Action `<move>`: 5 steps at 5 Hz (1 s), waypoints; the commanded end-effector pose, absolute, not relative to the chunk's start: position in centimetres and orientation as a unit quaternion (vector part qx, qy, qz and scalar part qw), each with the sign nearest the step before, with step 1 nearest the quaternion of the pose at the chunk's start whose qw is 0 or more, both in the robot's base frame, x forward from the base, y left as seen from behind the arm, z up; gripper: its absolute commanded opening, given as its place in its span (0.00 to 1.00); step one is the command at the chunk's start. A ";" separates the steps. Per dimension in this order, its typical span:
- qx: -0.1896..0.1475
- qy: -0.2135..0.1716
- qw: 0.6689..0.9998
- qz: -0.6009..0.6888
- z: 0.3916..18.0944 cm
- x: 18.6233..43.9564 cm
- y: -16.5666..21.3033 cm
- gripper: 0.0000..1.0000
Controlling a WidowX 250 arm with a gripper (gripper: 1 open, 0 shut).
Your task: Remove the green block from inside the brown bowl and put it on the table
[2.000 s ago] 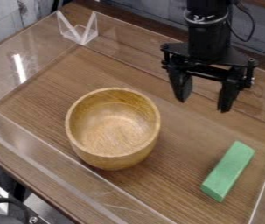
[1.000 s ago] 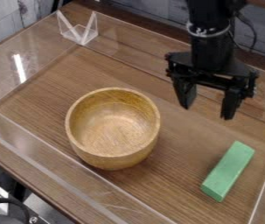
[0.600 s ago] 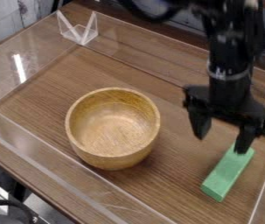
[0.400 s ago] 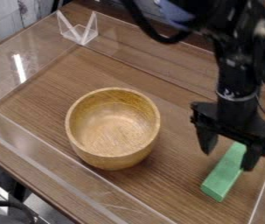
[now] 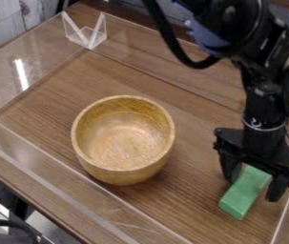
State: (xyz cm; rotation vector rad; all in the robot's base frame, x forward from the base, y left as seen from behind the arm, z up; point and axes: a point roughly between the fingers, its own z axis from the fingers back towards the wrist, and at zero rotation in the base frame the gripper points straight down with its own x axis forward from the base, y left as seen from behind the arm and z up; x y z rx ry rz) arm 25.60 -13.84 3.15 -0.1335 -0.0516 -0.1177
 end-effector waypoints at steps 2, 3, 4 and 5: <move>-0.072 -0.040 0.995 -0.064 3.1 26.0 -14.4 0.00; -0.072 -0.033 0.995 -0.063 3.7 25.8 -14.5 0.00; -0.072 -0.026 0.995 -0.060 4.4 25.6 -14.6 0.00; -0.074 -0.021 0.995 -0.058 5.2 25.5 -14.6 0.00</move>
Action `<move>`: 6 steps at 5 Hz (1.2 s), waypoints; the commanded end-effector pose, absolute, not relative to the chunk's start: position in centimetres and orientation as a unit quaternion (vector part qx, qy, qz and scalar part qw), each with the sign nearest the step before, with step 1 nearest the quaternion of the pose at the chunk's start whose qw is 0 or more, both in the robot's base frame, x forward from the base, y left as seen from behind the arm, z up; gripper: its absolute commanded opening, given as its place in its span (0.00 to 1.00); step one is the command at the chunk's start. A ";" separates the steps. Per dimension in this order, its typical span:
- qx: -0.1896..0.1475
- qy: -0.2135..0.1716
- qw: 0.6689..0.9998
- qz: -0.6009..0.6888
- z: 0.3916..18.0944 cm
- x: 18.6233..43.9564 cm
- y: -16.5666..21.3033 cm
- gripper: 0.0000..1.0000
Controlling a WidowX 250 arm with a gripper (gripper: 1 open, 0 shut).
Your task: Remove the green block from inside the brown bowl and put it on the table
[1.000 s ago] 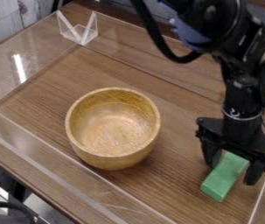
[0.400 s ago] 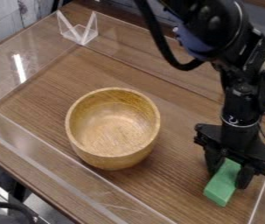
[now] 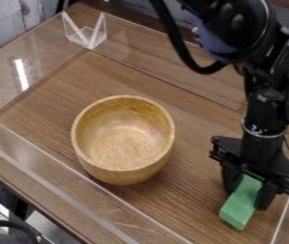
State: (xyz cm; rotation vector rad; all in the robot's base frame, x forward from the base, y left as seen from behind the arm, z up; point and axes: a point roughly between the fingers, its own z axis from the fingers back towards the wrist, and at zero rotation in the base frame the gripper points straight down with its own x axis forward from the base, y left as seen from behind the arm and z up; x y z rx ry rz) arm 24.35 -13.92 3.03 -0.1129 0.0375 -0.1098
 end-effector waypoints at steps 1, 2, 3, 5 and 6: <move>-0.076 -0.018 0.995 -0.055 6.4 25.5 -14.5 0.00; -0.079 -0.019 0.995 -0.049 8.0 26.0 -14.3 0.00; -0.077 -0.019 0.996 -0.048 7.4 26.1 -14.3 0.00; -0.071 -0.007 0.996 -0.045 6.0 25.6 -14.2 0.00; -0.069 -0.004 0.997 -0.045 5.4 25.6 -14.2 0.00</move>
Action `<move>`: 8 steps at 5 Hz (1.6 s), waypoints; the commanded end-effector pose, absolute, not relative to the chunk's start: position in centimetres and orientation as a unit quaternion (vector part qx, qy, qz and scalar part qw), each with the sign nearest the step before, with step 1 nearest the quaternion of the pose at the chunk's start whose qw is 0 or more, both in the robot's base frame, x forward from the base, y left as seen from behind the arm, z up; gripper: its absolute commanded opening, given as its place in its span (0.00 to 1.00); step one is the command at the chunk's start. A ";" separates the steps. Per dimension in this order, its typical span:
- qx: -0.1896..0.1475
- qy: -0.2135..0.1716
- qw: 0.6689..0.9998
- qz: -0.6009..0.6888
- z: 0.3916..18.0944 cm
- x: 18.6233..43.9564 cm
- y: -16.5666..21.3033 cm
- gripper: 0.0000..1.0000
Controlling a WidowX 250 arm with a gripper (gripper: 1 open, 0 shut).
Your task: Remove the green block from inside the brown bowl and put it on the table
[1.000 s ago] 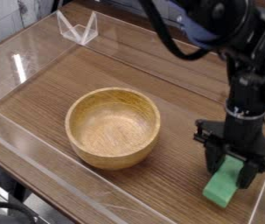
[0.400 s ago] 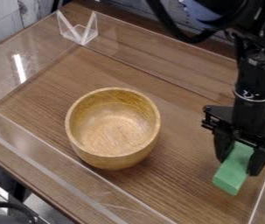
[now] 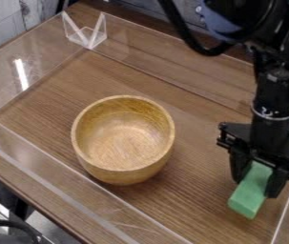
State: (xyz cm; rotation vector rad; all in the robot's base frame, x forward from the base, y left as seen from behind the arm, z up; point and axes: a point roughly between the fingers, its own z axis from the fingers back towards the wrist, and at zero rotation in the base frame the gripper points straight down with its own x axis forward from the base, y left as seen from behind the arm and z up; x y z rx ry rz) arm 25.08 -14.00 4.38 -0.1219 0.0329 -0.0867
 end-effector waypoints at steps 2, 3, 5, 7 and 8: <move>-0.069 0.000 0.997 -0.042 5.0 25.7 -14.2 0.00; -0.070 0.003 0.997 -0.040 5.0 25.7 -14.2 0.00; -0.078 0.002 0.996 -0.035 6.7 25.4 -13.5 1.00; -0.081 -0.002 0.996 -0.027 8.2 25.7 -11.9 1.00; -0.080 -0.006 0.996 -0.024 8.9 26.3 -10.9 1.00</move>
